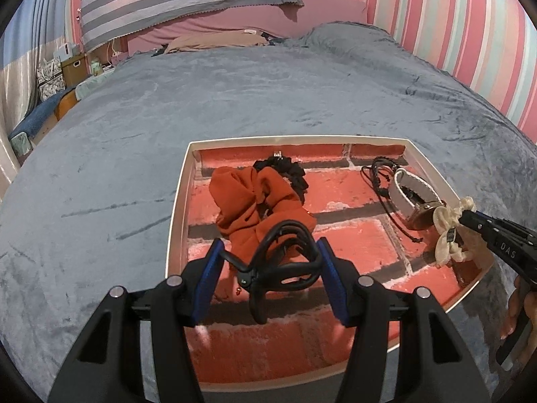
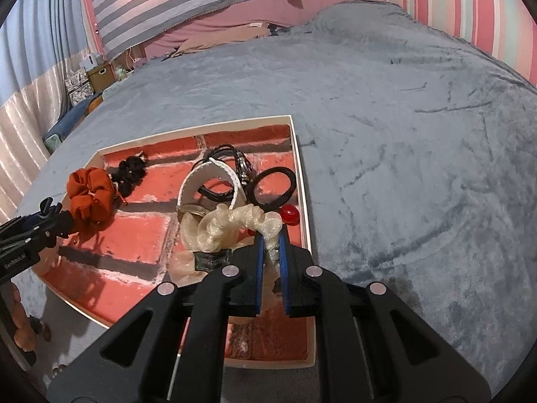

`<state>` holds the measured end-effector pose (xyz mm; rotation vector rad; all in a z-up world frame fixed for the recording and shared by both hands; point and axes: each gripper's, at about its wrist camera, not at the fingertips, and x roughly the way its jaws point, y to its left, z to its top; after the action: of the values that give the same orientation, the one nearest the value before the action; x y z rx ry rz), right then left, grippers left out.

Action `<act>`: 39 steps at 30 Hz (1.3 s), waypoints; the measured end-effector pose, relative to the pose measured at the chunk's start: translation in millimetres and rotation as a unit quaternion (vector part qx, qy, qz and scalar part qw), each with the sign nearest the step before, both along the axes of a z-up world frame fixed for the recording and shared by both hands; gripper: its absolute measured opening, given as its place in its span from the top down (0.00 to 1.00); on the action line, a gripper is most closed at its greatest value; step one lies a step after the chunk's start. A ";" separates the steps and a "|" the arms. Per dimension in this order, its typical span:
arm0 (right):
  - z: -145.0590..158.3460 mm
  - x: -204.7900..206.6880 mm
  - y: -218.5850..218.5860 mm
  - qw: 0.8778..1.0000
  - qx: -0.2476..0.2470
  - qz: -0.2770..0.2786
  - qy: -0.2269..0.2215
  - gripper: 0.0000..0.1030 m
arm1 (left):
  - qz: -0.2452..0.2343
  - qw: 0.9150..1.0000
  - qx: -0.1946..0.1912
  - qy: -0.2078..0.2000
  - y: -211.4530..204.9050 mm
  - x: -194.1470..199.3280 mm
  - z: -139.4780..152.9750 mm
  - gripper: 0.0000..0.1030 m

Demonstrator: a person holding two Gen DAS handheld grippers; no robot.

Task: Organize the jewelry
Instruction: 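Carry both items into the tray and open both tools to release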

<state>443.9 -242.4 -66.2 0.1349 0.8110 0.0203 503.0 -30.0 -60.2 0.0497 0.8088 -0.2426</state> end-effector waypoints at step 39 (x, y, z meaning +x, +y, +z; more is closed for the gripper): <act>0.4 -13.6 48.4 0.995 -0.092 0.040 -0.029 0.18 | 0.008 0.999 0.032 -0.013 7.3 -5.5 -14.6 0.44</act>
<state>430.3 -194.0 -65.8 -0.0718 0.7557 0.0259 497.4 -22.6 -74.7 0.1065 0.7905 -0.1996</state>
